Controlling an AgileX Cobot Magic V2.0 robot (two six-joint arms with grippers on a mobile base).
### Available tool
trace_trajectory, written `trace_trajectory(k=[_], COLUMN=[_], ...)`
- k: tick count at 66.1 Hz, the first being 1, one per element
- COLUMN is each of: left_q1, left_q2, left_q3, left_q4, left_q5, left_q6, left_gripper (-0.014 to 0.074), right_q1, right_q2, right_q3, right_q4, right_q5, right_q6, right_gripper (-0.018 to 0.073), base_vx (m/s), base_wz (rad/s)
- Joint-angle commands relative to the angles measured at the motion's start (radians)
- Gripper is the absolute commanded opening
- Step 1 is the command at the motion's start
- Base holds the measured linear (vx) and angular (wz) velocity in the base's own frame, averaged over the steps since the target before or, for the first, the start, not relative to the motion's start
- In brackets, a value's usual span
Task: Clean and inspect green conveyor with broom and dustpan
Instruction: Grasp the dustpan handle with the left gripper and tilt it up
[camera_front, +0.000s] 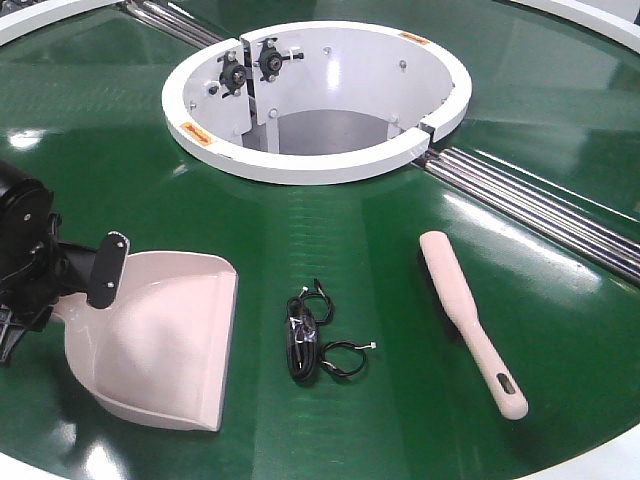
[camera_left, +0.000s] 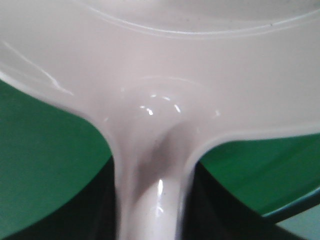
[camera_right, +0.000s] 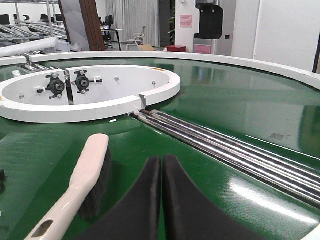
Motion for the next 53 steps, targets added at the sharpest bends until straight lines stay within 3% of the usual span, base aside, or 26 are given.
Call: trace_trajectory(k=[1, 15, 26, 39, 53], left_q1=[-0.041, -0.105, -0.111, -0.111, -0.111], left_q2=[-0.05, -0.05, -0.05, -0.047, -0.047], left_q3=[-0.029, -0.029, -0.034, -0.139, -0.189], left_q4=[0.016, 0.014, 0.013, -0.069, -0.066], left_q5=[0.01, 0.012, 0.05, 0.111, 0.166], left_q6=[0.0, -0.038, -0.07, -0.071, -0.071], left_gripper=[0.0, 0.0, 0.0, 0.0, 0.0], right_q1=[0.001, 0.001, 0.001, 0.001, 0.001], right_q2=[-0.011, -0.011, -0.011, -0.011, -0.011], right_q3=[0.003, 0.003, 0.003, 0.003, 0.003], right_q4=[-0.004, -0.004, -0.004, -0.004, -0.004], right_q5=[-0.07, -0.07, -0.07, -0.07, -0.07], right_q6=[-0.003, -0.003, -0.003, -0.003, -0.003], right_gripper=[-0.0008, -0.0008, -0.0008, -0.0008, -0.0008], base_vx=[0.0, 0.0, 0.0, 0.0, 0.0], base_wz=[0.0, 0.0, 0.0, 0.0, 0.0])
